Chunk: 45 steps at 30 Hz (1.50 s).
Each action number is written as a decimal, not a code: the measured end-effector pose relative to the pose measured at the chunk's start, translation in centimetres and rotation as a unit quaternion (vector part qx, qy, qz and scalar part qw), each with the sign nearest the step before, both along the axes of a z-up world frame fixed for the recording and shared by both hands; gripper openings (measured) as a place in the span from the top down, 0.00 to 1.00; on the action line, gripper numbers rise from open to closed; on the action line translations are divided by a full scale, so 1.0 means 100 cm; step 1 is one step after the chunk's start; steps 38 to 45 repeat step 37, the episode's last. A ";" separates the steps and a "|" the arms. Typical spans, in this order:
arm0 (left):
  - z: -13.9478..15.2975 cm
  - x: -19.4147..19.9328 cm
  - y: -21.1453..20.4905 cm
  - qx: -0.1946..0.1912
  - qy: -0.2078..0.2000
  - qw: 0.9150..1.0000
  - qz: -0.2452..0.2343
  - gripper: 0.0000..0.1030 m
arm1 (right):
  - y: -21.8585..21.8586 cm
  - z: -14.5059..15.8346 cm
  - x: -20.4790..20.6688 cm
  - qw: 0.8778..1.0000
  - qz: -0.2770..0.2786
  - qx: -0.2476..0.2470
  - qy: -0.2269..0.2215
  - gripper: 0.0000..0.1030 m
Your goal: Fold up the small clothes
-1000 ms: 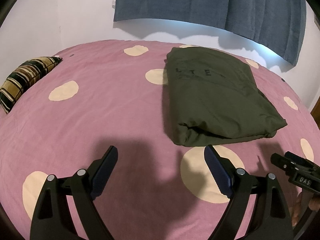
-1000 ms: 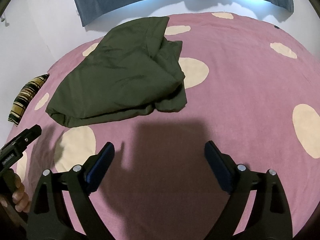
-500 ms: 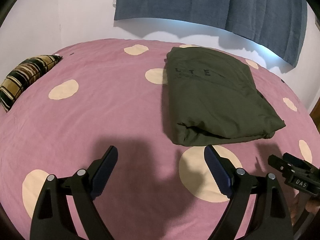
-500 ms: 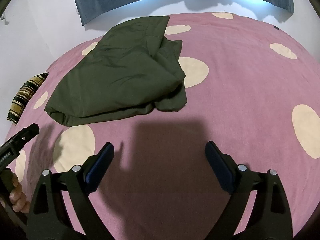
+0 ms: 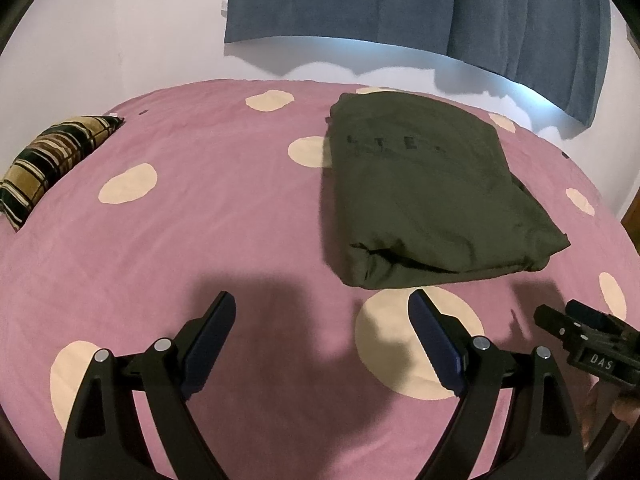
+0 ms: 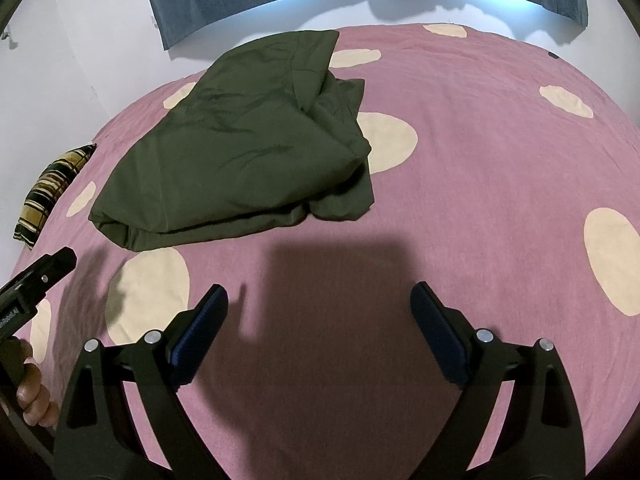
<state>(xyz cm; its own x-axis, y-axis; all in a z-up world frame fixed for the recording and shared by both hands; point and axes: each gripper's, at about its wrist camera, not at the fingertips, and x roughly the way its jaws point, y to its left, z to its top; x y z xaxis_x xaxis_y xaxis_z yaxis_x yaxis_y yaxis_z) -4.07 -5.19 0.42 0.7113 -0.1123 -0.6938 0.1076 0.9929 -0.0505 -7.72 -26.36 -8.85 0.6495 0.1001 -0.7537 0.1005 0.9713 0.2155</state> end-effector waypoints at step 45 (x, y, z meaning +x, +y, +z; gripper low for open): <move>0.039 0.030 0.044 -0.009 -0.030 0.999 0.043 0.12 | -0.038 0.028 -0.003 0.998 -0.003 0.057 -0.023 0.10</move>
